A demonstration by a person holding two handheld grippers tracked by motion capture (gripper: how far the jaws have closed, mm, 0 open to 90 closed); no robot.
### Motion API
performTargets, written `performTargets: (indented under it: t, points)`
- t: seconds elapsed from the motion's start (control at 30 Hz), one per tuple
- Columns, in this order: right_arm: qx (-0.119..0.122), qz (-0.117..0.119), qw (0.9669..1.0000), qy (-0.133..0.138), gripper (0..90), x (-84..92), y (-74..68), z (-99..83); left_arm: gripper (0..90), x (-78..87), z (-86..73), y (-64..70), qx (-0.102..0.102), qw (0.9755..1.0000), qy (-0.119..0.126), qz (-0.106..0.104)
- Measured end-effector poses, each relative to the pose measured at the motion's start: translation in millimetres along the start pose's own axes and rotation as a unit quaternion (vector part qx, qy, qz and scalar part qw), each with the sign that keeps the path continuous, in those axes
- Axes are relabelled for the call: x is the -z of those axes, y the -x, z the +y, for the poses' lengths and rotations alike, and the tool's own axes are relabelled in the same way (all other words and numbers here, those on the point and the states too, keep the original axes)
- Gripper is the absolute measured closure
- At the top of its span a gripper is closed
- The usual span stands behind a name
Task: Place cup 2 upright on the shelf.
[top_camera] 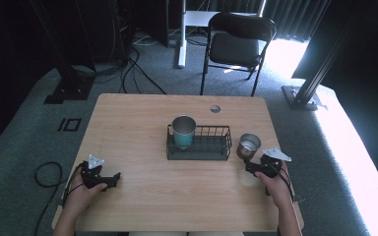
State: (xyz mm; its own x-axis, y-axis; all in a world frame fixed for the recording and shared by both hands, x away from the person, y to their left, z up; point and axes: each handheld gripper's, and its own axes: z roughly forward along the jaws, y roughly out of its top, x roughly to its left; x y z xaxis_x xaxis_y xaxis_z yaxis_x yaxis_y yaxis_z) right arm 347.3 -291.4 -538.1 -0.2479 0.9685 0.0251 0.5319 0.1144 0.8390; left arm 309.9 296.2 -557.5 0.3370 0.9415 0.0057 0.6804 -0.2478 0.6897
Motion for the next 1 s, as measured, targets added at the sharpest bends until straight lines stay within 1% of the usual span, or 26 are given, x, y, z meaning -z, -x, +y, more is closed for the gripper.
performTargets:
  t: [0.07, 0.1, 0.2, 0.33, 0.43, 0.6, 0.7, 1.0]
  points:
    - [0.0, 0.001, 1.0, 0.003, 11.9, -0.6, -0.4, 1.0, 2.0, 0.0, 0.0, 0.0, 0.0, 1.0, 0.0, 0.0]
    - [0.001, 0.002, 1.0, 0.008, 11.9, -2.0, -1.2, 3.6, 2.0, 0.0, 0.0, 0.0, 0.0, 1.0, 0.0, 0.0]
    - [0.0, 0.002, 0.9999, 0.011, 11.9, -2.9, -1.9, 6.4, 2.0, 0.0, 0.0, 0.0, 0.0, 1.0, 0.0, 0.0]
    - [0.007, 0.001, 0.9999, 0.014, 11.9, -5.8, -3.3, 12.5, 2.0, 0.0, 0.0, 0.0, 0.0, 1.0, 0.0, 0.0]
    - [0.003, 0.0, 0.9998, 0.017, 11.9, -7.7, -3.8, 15.3, 2.0, 0.0, 0.0, 0.0, 0.0, 1.0, 0.0, 0.0]
    - [0.007, 0.0, 0.9996, 0.026, 11.9, -10.7, -4.7, 19.6, 2.0, 0.0, 0.0, 0.0, 0.0, 1.0, 0.0, 0.0]
    - [0.004, -0.002, 0.9995, 0.031, 11.9, -12.5, -4.9, 22.5, 2.0, 0.0, 0.0, 0.0, 0.0, 1.0, 0.0, 0.0]
    - [0.006, 0.004, 0.9995, 0.031, 11.9, -19.5, -6.7, 27.8, 2.0, 0.0, 0.0, 0.0, 0.0, 1.0, 0.0, 0.0]
